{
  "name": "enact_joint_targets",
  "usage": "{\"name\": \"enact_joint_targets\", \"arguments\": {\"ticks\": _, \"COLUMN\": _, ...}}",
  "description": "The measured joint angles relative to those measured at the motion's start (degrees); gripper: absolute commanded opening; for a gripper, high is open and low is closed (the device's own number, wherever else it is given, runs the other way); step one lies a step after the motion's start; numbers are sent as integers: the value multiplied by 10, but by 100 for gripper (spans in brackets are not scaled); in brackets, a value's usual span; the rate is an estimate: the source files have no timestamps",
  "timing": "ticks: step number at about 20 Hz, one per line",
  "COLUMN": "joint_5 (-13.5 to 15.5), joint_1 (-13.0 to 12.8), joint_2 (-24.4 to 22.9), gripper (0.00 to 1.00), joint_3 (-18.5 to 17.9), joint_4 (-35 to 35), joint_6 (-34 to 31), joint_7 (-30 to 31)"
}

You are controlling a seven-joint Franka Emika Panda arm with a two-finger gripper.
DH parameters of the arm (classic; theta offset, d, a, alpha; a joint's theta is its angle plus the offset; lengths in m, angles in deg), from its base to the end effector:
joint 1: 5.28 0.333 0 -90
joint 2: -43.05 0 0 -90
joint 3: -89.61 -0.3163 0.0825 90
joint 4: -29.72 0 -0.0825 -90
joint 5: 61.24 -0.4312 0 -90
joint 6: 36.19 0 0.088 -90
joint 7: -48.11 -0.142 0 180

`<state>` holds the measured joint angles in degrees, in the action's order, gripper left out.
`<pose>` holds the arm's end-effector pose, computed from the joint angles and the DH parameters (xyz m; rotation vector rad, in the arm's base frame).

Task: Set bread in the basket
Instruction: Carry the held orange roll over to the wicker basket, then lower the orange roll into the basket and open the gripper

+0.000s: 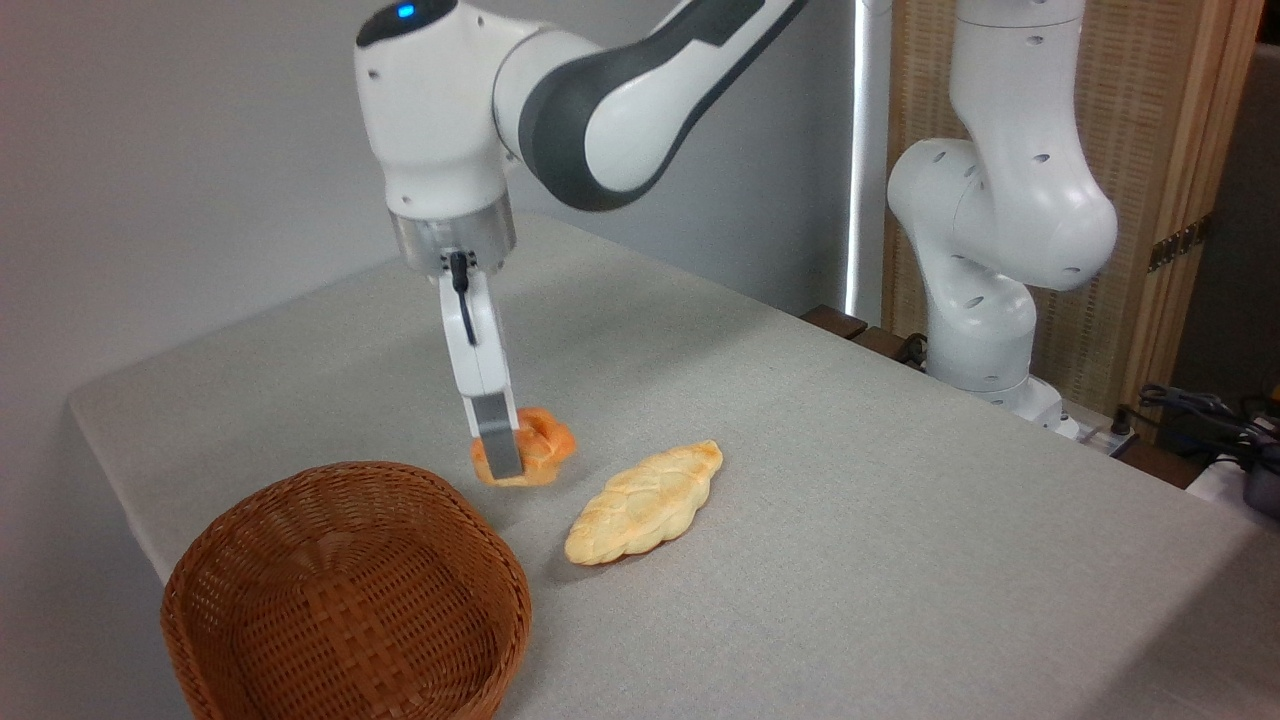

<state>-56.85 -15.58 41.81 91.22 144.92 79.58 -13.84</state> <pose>0.5815 -0.1297 0.4124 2.5006 -1.8173 0.0893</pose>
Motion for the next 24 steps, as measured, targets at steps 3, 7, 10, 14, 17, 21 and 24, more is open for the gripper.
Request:
{"name": "enact_joint_targets", "arguments": {"ticks": 3, "joint_5": 0, "joint_1": 1, "joint_2": -4, "gripper": 65, "joint_3": 0, "joint_4": -25, "joint_6": -1, "joint_7": 60}}
{"name": "enact_joint_targets", "arguments": {"ticks": 7, "joint_5": 0, "joint_1": 2, "joint_2": -2, "gripper": 65, "joint_3": -1, "joint_4": -53, "joint_6": -1, "joint_7": 159}}
{"name": "enact_joint_targets", "arguments": {"ticks": 10, "joint_5": 0, "joint_1": 2, "joint_2": 5, "gripper": 66, "joint_3": -1, "joint_4": -71, "joint_6": -1, "joint_7": 237}}
{"name": "enact_joint_targets", "arguments": {"ticks": 14, "joint_5": 0, "joint_1": 2, "joint_2": 22, "gripper": 67, "joint_3": -1, "joint_4": -83, "joint_6": 25, "joint_7": 304}}
{"name": "enact_joint_targets", "arguments": {"ticks": 17, "joint_5": 0, "joint_1": 2, "joint_2": 35, "gripper": 76, "joint_3": -1, "joint_4": -85, "joint_6": 75, "joint_7": 320}}
{"name": "enact_joint_targets", "arguments": {"ticks": 21, "joint_5": 0, "joint_1": 2, "joint_2": 58, "gripper": 100, "joint_3": -2, "joint_4": -85, "joint_6": 136, "joint_7": 339}}
{"name": "enact_joint_targets", "arguments": {"ticks": 24, "joint_5": 0, "joint_1": 2, "joint_2": 81, "gripper": 100, "joint_3": -2, "joint_4": -85, "joint_6": 173, "joint_7": 348}}
